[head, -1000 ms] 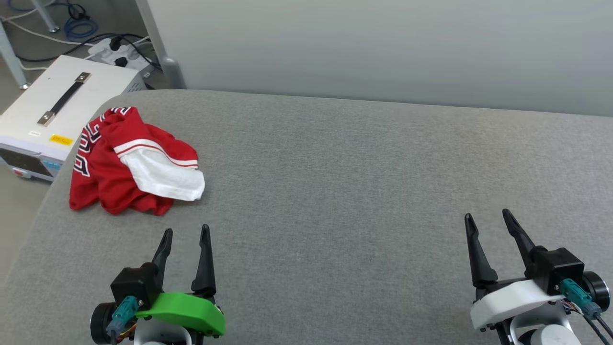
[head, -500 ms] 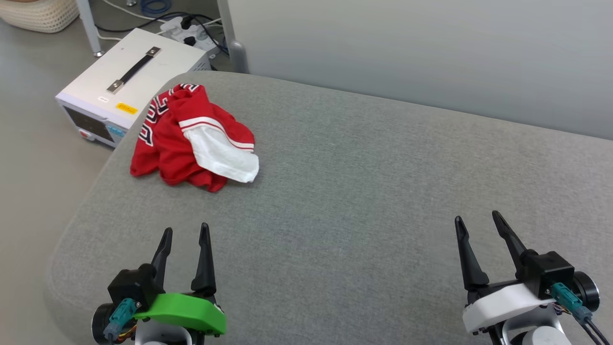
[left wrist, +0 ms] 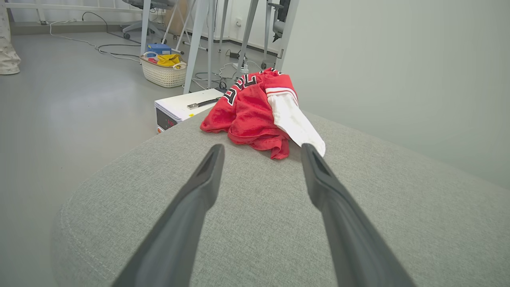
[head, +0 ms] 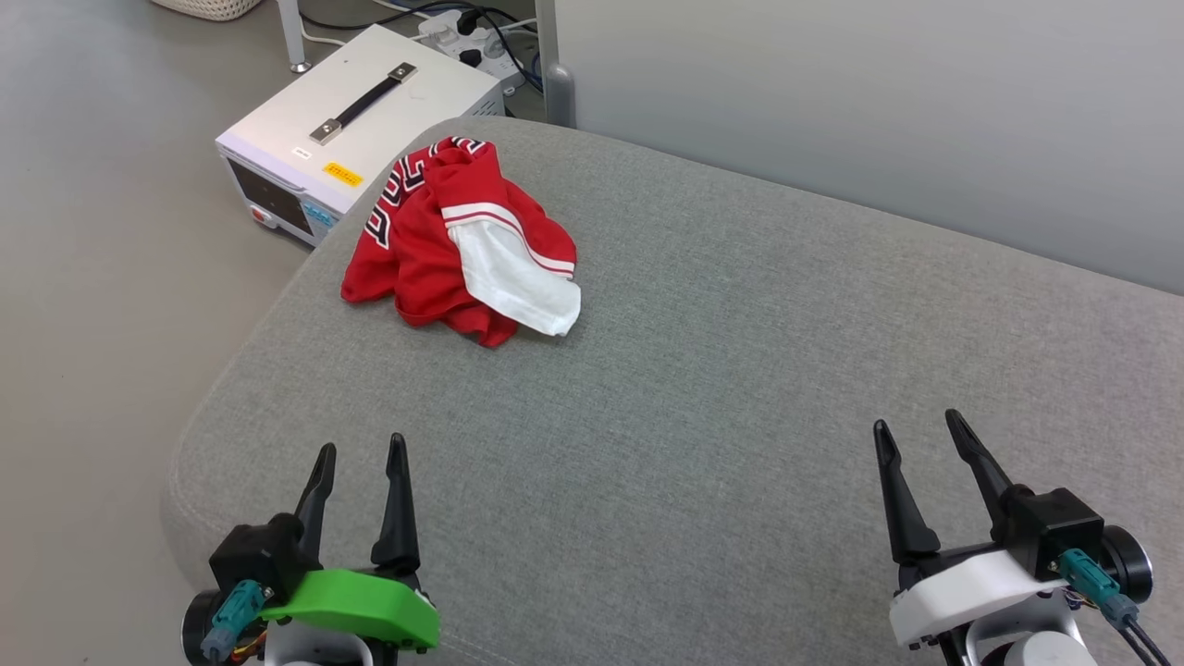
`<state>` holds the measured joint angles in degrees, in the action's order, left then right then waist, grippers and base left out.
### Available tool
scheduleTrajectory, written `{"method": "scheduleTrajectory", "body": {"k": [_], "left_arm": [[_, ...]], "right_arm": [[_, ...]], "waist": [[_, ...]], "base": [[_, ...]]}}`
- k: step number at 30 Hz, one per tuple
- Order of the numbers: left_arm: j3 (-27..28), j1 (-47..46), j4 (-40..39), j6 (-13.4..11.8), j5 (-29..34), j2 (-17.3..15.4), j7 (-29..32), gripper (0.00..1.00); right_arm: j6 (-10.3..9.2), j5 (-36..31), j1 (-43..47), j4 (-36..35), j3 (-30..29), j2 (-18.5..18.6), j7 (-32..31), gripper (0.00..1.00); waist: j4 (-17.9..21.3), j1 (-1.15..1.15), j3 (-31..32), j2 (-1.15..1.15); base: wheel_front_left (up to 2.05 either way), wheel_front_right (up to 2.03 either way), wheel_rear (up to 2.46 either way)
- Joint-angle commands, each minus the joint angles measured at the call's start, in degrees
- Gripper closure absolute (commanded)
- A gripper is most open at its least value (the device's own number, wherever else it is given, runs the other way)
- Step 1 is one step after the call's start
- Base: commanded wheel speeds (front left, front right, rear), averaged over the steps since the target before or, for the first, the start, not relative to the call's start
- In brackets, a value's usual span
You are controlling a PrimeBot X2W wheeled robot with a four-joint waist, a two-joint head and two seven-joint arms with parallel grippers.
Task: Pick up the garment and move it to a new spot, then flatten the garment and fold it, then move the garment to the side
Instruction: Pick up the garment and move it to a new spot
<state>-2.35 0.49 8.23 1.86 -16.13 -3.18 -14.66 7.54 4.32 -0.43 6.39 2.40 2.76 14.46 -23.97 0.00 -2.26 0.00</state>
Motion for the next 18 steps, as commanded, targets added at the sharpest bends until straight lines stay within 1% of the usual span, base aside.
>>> {"method": "scheduleTrajectory", "body": {"k": [1,5,9,12,14,18], "left_arm": [[-0.15,-1.07,-0.01,0.39,-0.11,0.30,-0.34,0.00],[-0.27,-1.03,-0.12,0.25,0.57,0.30,-0.34,0.00],[-0.28,-0.97,-0.04,0.21,-0.24,0.30,-0.34,0.00],[-0.35,-1.16,0.87,0.81,-2.56,0.30,-0.34,0.00],[-0.46,-1.72,1.03,1.21,-2.99,0.30,-0.34,0.00],[-0.34,-3.58,2.55,2.80,-3.36,0.30,-0.34,0.00]], "right_arm": [[-0.05,0.29,-0.43,0.13,0.12,0.11,0.53,0.00],[-0.05,0.36,-0.47,0.22,0.28,0.11,0.54,0.00],[-0.05,0.39,-0.65,0.26,0.40,0.11,0.54,0.00],[-0.05,0.20,-0.88,0.02,0.42,0.11,0.54,0.00],[-0.05,-0.24,-1.27,-0.28,0.33,0.11,0.54,0.00],[-0.05,-0.09,-2.62,-1.23,-0.15,0.11,0.54,0.00]], "waist": [[-0.17,0.00,-0.08,0.00],[-0.10,0.00,-0.17,0.00],[0.23,0.00,-0.54,0.00],[0.63,0.00,-1.30,0.00],[1.03,0.00,-2.33,0.00],[2.46,0.00,-5.84,0.00]], "base": [[0.00,0.00,0.00],[0.00,0.00,0.00],[0.00,0.00,0.00],[0.00,0.00,0.00],[0.00,0.00,0.00],[0.00,0.00,0.00]]}}
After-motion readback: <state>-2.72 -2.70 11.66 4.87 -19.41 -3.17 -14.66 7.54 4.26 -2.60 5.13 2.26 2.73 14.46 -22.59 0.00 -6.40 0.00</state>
